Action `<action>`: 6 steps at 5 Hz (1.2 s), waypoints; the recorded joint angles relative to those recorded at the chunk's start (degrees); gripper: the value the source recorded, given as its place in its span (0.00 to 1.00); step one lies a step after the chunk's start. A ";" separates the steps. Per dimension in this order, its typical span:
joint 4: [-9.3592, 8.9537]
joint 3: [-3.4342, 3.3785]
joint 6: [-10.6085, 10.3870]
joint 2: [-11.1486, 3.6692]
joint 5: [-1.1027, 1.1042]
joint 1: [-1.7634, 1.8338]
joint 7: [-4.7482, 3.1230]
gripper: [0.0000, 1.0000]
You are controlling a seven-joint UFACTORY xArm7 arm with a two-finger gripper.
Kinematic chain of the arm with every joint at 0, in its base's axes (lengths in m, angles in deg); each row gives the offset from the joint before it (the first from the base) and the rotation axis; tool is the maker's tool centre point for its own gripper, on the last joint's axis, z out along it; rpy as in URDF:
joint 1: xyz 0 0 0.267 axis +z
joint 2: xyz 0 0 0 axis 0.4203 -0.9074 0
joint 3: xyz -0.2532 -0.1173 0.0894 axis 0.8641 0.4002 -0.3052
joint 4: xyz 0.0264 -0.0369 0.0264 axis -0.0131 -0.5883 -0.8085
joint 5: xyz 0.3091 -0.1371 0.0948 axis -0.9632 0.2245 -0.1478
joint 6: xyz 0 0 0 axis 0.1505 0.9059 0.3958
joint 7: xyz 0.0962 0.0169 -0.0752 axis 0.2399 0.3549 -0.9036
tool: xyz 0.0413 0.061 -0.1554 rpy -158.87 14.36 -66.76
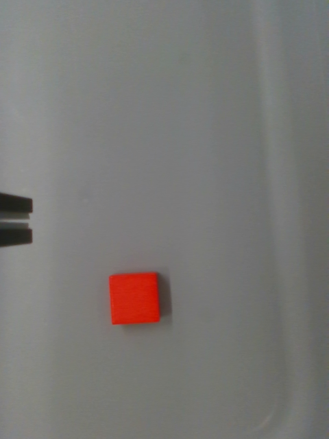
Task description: Reach red block
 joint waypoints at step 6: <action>-3.75 0.18 -7.53 -3.78 -0.12 -1.09 -1.12 0.00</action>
